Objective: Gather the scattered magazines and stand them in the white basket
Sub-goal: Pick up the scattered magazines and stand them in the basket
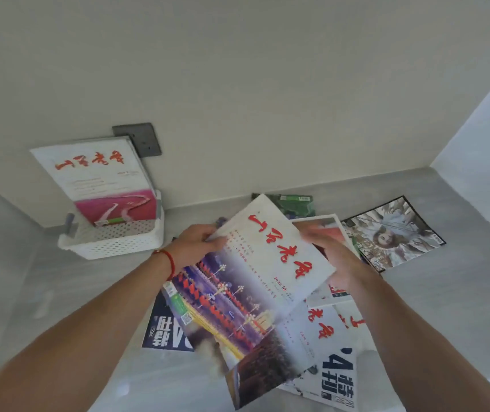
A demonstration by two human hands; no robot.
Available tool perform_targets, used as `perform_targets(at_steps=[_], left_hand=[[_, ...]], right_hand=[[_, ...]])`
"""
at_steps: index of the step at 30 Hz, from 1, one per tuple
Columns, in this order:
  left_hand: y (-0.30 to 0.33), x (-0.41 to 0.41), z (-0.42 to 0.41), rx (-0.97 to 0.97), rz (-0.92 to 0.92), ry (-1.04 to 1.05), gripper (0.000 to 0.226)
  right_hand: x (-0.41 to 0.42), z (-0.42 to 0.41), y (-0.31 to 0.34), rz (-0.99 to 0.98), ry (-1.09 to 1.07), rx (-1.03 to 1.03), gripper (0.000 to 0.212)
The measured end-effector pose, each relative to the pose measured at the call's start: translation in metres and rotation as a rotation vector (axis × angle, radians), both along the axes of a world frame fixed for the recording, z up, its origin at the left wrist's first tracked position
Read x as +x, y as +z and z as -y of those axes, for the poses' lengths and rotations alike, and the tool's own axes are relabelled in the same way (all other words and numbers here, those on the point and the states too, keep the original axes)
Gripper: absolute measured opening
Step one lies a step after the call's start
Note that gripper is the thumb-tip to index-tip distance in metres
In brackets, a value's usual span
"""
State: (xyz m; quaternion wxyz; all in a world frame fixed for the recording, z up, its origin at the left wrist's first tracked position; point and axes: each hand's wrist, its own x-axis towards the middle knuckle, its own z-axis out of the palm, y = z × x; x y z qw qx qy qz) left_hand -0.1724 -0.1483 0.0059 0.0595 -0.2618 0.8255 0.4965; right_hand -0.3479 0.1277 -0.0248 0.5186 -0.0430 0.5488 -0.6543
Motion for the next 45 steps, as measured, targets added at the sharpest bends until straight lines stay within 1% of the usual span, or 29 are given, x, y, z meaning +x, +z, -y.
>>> perform_targets(at_steps=[1,3,4,5,6,7,8,9,10,12,15,17,19,21,23,26,31,35,38,42,45], left_hand=[[-0.004,0.016,0.008,0.068,-0.048,0.081,0.013],[-0.014,0.044,0.023,0.185,-0.12,0.275,0.015],[-0.018,0.059,0.031,0.229,-0.139,0.376,0.017],[-0.022,0.072,0.038,0.28,-0.156,0.472,0.019],[-0.025,0.085,0.045,0.342,-0.18,0.562,0.021],[-0.027,0.097,0.053,0.398,-0.202,0.637,0.021],[-0.029,0.108,0.06,0.423,-0.218,0.687,0.019],[-0.029,0.119,0.067,0.424,-0.23,0.717,0.016],[-0.029,0.13,0.074,0.418,-0.246,0.741,0.013],[-0.027,0.148,0.09,0.426,-0.274,0.784,0.012],[-0.017,0.171,0.12,0.411,-0.27,0.781,0.02],[-0.004,0.181,0.142,0.284,-0.271,0.744,0.021],[0.012,0.183,0.165,0.148,-0.325,0.745,0.019],[0.028,0.177,0.19,-0.015,-0.367,0.754,0.026],[0.038,0.17,0.216,-0.145,-0.356,0.756,0.02],[0.04,0.158,0.249,-0.209,-0.391,0.796,0.016],[0.025,0.144,0.286,-0.156,-0.413,0.856,0.009],[0.006,0.138,0.305,-0.144,-0.373,0.869,0.017],[-0.008,0.131,0.309,-0.127,-0.337,0.877,0.018],[-0.023,0.121,0.322,-0.11,-0.281,0.9,0.021],[-0.033,0.116,0.326,-0.145,-0.262,0.899,0.019]], right_hand=[[0.006,0.009,-0.001,0.076,-0.05,-0.048,0.058],[0.021,0.028,-0.007,0.239,-0.096,-0.138,0.071],[0.032,0.038,-0.013,0.299,-0.081,-0.132,0.077],[0.045,0.051,-0.017,0.321,-0.01,-0.106,0.079],[0.061,0.065,-0.019,0.28,0.08,-0.045,0.073],[0.076,0.082,-0.02,0.166,0.186,0.038,0.059],[0.089,0.1,-0.02,-0.019,0.279,0.117,0.041],[0.101,0.119,-0.016,-0.241,0.325,0.181,0.03],[0.111,0.138,-0.009,-0.412,0.319,0.232,0.027],[0.124,0.173,0.007,-0.53,0.256,0.248,0.025],[0.129,0.217,0.029,-0.741,0.25,0.248,0.022],[0.127,0.243,0.044,-0.864,0.2,0.232,0.019],[0.126,0.269,0.06,-0.903,0.118,0.206,0.017],[0.125,0.295,0.075,-0.959,0.033,0.209,0.017],[0.125,0.32,0.085,-1.033,-0.036,0.24,0.014],[0.125,0.351,0.09,-1.067,-0.089,0.292,0.018],[0.121,0.391,0.076,-1.058,-0.106,0.384,0.024],[0.118,0.406,0.045,-1.02,-0.119,0.443,0.024],[0.115,0.411,0.023,-0.956,-0.149,0.464,0.023],[0.11,0.418,0.008,-0.911,-0.175,0.476,0.021],[0.109,0.423,-0.001,-0.913,-0.187,0.504,0.021]])
